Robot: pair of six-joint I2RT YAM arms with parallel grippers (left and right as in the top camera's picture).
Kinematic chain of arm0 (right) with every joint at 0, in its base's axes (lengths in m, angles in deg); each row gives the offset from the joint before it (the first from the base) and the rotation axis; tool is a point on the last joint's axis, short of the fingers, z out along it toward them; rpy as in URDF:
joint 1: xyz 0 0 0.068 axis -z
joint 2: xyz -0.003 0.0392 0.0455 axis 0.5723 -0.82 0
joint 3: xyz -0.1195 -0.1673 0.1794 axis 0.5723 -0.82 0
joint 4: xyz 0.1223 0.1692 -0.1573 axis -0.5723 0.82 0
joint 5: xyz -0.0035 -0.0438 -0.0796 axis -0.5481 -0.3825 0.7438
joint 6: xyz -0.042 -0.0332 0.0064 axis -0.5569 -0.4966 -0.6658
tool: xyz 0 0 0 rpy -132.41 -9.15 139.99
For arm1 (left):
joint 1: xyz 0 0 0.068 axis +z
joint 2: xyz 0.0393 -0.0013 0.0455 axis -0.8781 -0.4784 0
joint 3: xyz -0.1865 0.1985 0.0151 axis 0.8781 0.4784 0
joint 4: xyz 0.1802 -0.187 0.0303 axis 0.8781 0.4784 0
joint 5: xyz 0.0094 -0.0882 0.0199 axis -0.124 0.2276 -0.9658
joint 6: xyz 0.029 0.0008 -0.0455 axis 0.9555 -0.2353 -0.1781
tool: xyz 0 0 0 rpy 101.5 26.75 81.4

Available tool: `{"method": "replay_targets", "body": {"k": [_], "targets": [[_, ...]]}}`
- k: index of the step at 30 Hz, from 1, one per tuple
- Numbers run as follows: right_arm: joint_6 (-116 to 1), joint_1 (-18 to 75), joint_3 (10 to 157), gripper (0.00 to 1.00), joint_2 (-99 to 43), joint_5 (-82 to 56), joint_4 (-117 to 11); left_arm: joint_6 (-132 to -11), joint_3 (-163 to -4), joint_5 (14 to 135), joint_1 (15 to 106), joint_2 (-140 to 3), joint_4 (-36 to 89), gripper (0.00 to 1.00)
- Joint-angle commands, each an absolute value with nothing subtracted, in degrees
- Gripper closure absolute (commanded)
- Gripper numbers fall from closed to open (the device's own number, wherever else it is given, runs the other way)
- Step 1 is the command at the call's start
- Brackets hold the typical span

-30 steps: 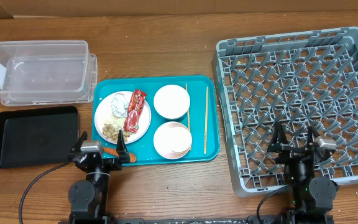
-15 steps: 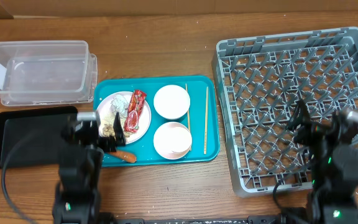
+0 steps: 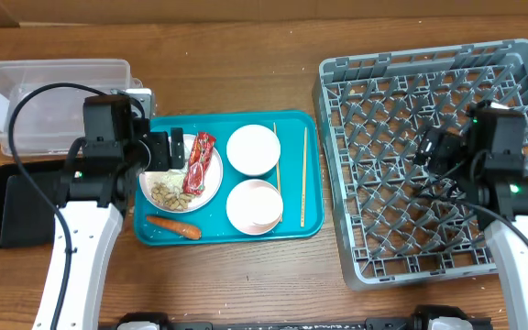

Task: Sort waste into correct bins and load items into the dishwasher
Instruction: 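Reach the left gripper to the plate and grasp the red wrapper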

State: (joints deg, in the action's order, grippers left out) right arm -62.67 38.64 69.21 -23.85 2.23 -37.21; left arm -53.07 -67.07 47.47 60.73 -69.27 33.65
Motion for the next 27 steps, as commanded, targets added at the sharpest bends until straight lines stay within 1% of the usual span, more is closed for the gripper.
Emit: {"method": "replay_targets", "body": {"k": [1, 4, 8, 16, 23, 25, 27], "targets": [[-62.6, 38.8, 70.8, 0.00, -25.4, 2.0, -37.3, -53.7, -68.5, 54.2, 61.0, -71.7, 33.4, 0.00], [-62.6, 38.8, 70.8, 0.00, -25.5, 2.0, -37.4, -54.3, -68.5, 55.8, 60.5, -74.1, 31.9, 0.00], [-62.6, 38.8, 70.8, 0.00, -25.5, 2.0, -37.3, -52.9, -68.5, 50.4, 57.6, -78.4, 31.9, 0.00], [-62.7, 38.8, 70.8, 0.00, -25.5, 2.0, -37.2, -51.9, -68.5, 46.8, 50.7, -89.0, 30.2, 0.00], [-62.7, 38.8, 70.8, 0.00, -25.5, 2.0, -36.3, -51.9, -68.5, 45.1, 50.9, -94.6, 29.6, 0.00], [-62.7, 38.8, 70.8, 0.00, -25.5, 2.0, -36.1, -51.9, -68.5, 43.8, 50.9, -95.0, 29.2, 0.05], [-62.7, 38.8, 70.8, 0.00, -25.5, 2.0, -36.0, -51.9, -68.5, 43.2, 50.8, -96.0, 28.1, 0.16]]}}
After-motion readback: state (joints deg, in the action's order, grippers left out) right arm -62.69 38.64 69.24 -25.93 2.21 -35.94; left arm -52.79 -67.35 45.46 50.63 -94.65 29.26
